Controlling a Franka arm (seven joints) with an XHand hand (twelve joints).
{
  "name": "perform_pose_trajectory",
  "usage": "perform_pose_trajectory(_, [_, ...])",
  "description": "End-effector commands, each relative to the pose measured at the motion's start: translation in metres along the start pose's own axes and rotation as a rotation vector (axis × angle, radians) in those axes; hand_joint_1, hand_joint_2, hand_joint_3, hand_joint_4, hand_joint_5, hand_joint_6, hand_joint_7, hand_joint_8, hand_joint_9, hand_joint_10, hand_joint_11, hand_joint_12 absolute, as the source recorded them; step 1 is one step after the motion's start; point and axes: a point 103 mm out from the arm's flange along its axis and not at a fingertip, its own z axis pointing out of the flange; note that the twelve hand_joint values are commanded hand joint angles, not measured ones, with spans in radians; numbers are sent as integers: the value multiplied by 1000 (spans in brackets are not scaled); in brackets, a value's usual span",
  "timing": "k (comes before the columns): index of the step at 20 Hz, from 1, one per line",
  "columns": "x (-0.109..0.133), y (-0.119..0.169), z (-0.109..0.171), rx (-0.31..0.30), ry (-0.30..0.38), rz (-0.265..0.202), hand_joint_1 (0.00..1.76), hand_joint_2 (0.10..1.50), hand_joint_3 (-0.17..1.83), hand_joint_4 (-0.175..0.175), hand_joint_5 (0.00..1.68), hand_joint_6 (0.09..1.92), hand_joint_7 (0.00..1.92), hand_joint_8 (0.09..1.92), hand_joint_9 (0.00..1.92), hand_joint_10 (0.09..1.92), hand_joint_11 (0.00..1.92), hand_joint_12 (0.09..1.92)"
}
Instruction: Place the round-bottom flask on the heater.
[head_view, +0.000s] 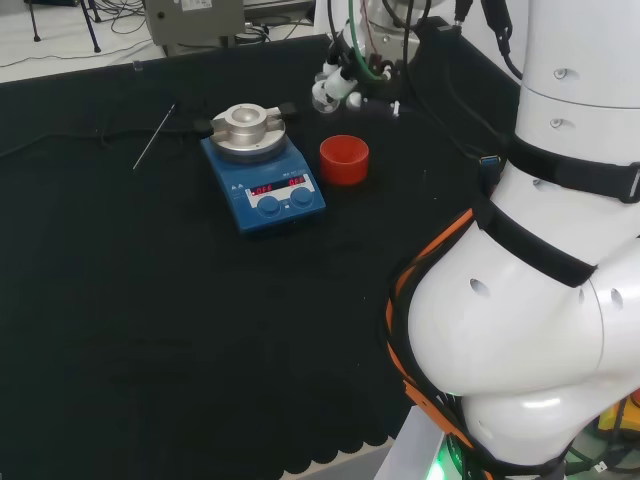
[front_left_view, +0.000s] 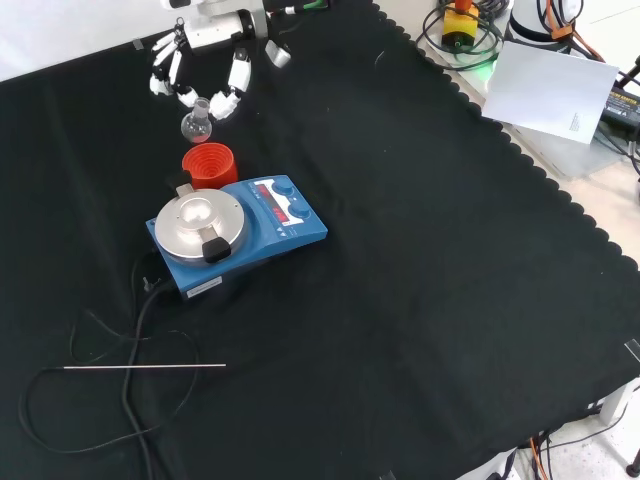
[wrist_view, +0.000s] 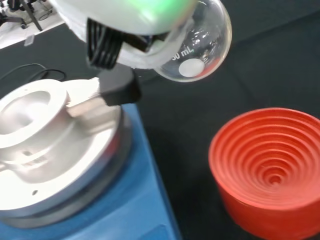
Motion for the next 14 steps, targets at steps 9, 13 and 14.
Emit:
perform_pose_trajectory(9, [61,6,-3,47,-11,-70,1124,586,889,126,1175,962,451,654,648,616,264,1325])
perform_pose_trajectory(13, [73,12,2,58,-7,-85,1124,585,890,127,1177,960,452,654,647,616,264,1325])
perform_pose_trajectory(14, [75,13,3,60,-7,-88,1124,584,891,128,1177,960,452,654,647,616,264,1325])
